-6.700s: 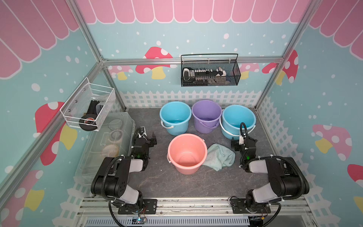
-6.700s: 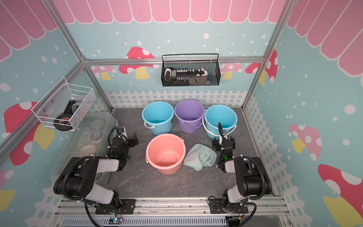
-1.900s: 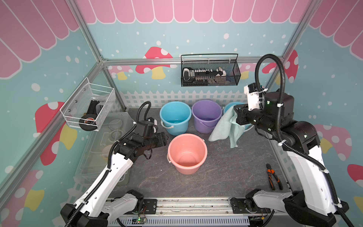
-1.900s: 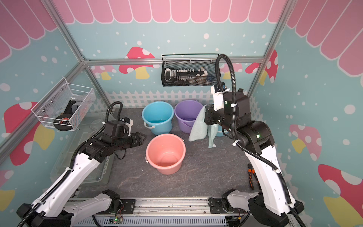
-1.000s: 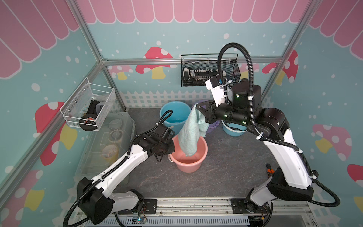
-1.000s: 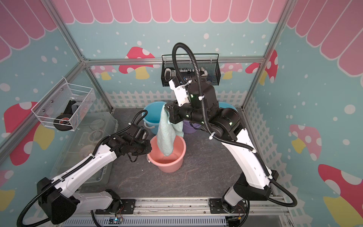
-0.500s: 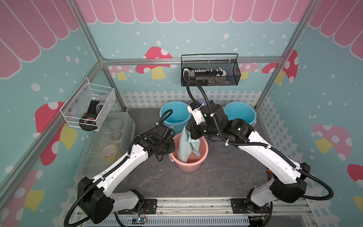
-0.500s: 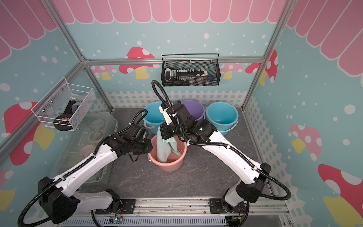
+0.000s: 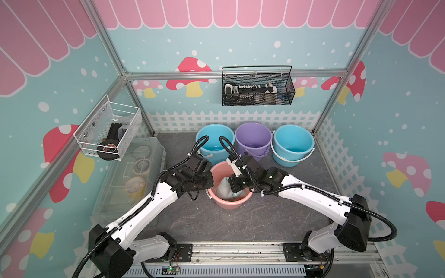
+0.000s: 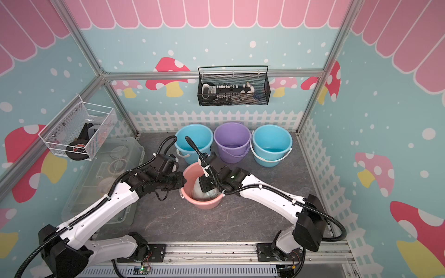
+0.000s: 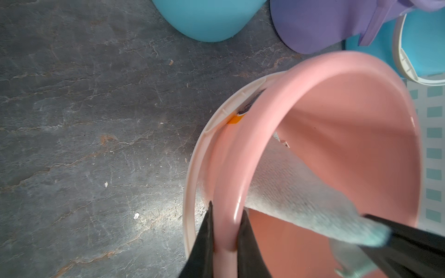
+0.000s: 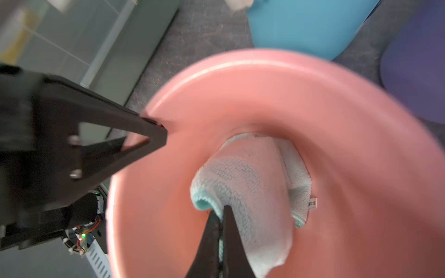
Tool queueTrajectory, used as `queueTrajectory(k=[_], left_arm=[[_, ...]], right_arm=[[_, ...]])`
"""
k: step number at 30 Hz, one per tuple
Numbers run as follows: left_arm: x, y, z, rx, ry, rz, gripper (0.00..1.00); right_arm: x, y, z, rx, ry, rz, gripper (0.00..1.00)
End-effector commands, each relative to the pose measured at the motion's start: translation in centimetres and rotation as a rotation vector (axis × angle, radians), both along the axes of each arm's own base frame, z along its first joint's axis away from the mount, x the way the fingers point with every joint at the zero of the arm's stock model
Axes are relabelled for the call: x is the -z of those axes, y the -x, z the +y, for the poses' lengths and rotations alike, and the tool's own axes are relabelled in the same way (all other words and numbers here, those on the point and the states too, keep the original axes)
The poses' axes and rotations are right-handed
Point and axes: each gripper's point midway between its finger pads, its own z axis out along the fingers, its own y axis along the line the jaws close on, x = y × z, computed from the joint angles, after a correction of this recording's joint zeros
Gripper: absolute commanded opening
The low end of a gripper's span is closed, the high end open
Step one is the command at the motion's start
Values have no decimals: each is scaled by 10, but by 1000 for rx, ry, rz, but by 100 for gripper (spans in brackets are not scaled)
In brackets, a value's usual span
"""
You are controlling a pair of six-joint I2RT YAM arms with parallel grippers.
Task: Wipe the inside of the bucket with a cloth
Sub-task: Pick up the bucket from the center of the board, then wipe the dirt from the inside of the bucket.
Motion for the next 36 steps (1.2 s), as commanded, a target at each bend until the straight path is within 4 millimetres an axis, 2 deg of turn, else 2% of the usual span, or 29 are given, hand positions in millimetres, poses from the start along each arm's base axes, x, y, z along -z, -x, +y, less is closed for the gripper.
queueTrajectory(k=[1, 4, 7, 11, 16, 20, 26, 32, 36], left_arm=[[-24, -7, -11, 7, 72, -108, 0], [-29, -4, -17, 45, 64, -144, 0], [-32, -1, -19, 59, 42, -174, 0], [-36, 4, -22, 83, 30, -227, 0], [-40, 10, -26, 129, 16, -306, 0], [-43, 16, -27, 158, -1, -354, 0], [-40, 23, -30, 216, -14, -369, 0], [-43, 31, -38, 274, -14, -396, 0], [-44, 35, -43, 309, -4, -403, 0]], right_arm=[[24, 3, 11, 0, 4, 4, 4], [43, 4, 8, 2, 53, -9, 14], [51, 3, 3, 0, 88, -32, 28], [43, 6, -6, -31, 107, -77, 44], [29, 13, -23, -146, 191, -173, 58], [21, 26, -32, -362, 277, -279, 57], [23, 40, -49, -720, 455, -474, 58], [39, 52, -56, -1082, 610, -603, 58], [55, 52, -55, -1236, 671, -670, 60]])
